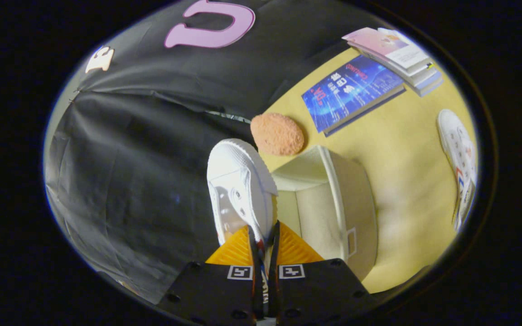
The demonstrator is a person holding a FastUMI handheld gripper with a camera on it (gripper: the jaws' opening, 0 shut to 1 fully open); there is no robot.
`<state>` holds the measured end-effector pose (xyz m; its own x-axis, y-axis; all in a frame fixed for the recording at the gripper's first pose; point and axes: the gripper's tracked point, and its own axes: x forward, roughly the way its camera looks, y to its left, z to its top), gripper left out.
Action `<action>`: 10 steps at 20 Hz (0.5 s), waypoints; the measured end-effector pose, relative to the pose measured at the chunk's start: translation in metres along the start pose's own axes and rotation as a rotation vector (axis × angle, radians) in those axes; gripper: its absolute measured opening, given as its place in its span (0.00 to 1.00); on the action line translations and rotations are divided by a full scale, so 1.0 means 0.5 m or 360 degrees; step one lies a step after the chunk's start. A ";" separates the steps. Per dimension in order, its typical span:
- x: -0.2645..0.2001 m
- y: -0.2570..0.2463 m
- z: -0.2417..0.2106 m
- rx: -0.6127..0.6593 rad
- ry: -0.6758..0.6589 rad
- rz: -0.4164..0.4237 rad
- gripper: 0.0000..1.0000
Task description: Open the storage box then place both shoes into the box .Put the left shoe in first, then the right shoe, with the right side of both shoes facing outward in a uniform manner.
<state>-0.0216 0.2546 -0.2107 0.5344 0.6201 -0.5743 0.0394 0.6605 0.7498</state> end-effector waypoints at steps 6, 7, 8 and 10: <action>0.083 -0.037 -0.063 -0.0011 0.0093 -0.0140 0.07; 0.094 -0.042 -0.071 -0.0011 0.0106 -0.0159 0.07; 0.106 -0.048 -0.081 -0.0011 0.0121 -0.0183 0.07; 0.130 -0.063 -0.087 -0.0017 0.0136 -0.0233 0.07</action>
<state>-0.0248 0.2926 -0.2860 0.4497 0.5506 -0.7033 0.1021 0.7505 0.6529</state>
